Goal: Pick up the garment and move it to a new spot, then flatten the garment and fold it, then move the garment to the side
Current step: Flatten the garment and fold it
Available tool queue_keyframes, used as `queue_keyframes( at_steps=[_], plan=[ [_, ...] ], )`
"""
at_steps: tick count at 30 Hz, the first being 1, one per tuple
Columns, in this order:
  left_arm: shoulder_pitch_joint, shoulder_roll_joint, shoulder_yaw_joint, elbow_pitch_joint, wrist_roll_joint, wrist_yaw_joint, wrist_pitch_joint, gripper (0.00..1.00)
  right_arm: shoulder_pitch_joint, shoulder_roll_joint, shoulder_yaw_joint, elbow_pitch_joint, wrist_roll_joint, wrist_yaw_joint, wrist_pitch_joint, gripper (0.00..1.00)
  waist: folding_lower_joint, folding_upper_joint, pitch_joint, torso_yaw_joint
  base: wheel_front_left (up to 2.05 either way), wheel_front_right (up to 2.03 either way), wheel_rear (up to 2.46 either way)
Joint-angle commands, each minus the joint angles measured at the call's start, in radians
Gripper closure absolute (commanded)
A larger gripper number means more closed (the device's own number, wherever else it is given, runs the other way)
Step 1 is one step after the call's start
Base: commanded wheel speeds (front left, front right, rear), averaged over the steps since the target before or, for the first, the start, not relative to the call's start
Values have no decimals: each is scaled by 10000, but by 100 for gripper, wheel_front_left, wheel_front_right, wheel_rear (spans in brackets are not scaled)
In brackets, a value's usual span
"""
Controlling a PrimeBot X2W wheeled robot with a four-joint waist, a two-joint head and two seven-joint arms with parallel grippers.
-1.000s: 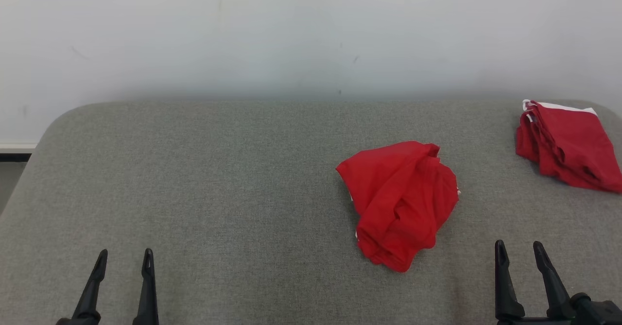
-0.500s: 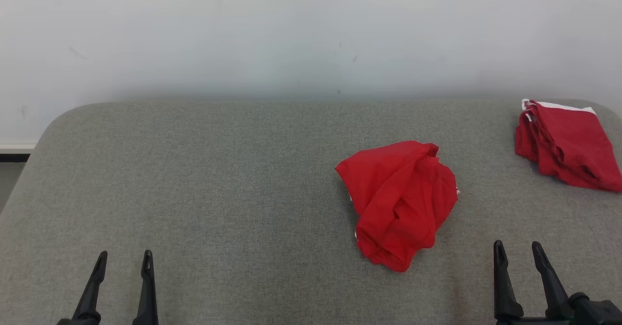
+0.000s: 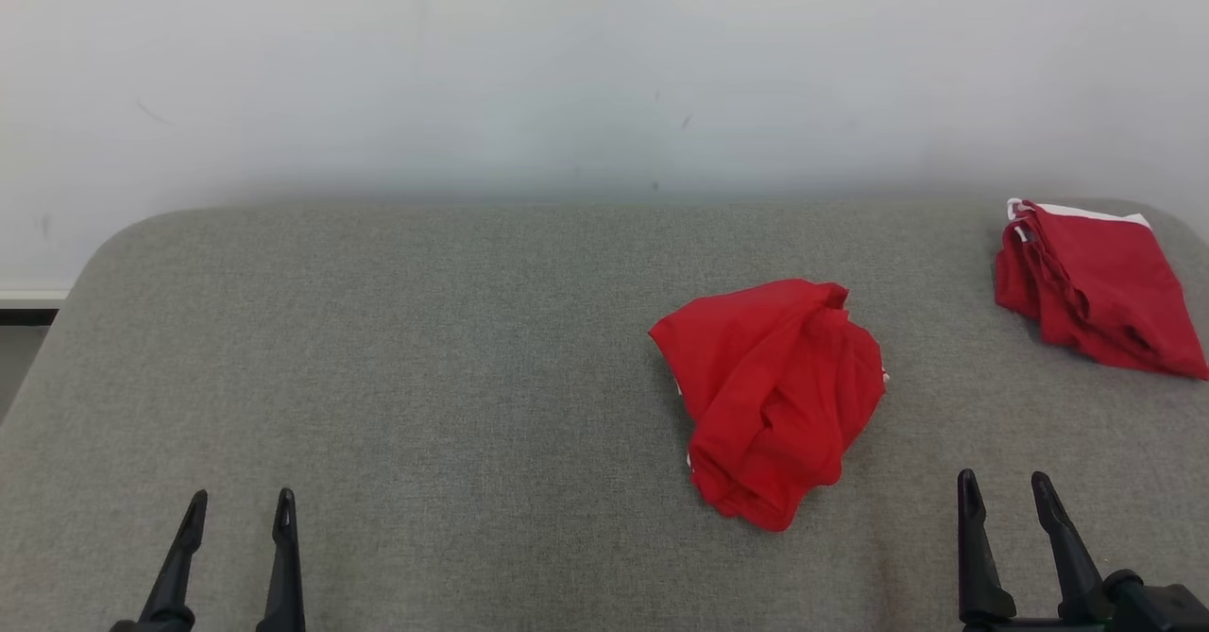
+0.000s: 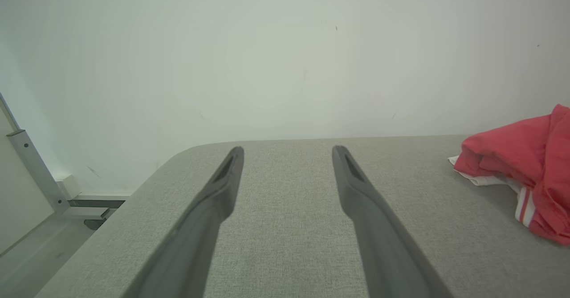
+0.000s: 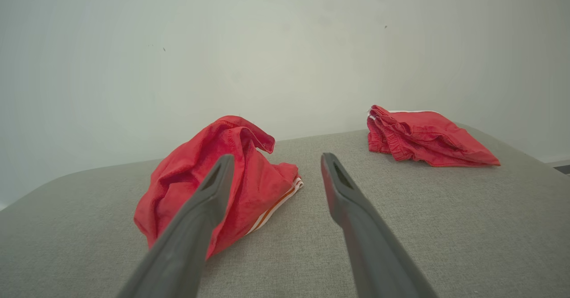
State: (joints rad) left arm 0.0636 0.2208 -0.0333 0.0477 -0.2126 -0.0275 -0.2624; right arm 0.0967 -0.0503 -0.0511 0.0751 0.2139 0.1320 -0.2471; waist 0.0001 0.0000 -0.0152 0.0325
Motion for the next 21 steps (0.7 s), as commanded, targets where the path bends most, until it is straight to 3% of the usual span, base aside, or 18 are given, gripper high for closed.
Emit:
queue_keyframes(
  at_steps=[1,11,21],
  plan=[
    [1,-26,49,34,104,-50,-32,0,-23,-2,6,5,61,-22,-43,0,-1,0,-20,5,0,0,0],
    [-633,-96,-117,90,164,-172,-25,0,-87,-2,160,90,142,-22,-72,0,-1,0,-20,-212,0,0,0],
    [-3463,-439,-1522,307,332,-689,526,0,-281,-1,209,160,163,-22,-95,0,-1,0,367,-1154,0,0,0]
  ],
)
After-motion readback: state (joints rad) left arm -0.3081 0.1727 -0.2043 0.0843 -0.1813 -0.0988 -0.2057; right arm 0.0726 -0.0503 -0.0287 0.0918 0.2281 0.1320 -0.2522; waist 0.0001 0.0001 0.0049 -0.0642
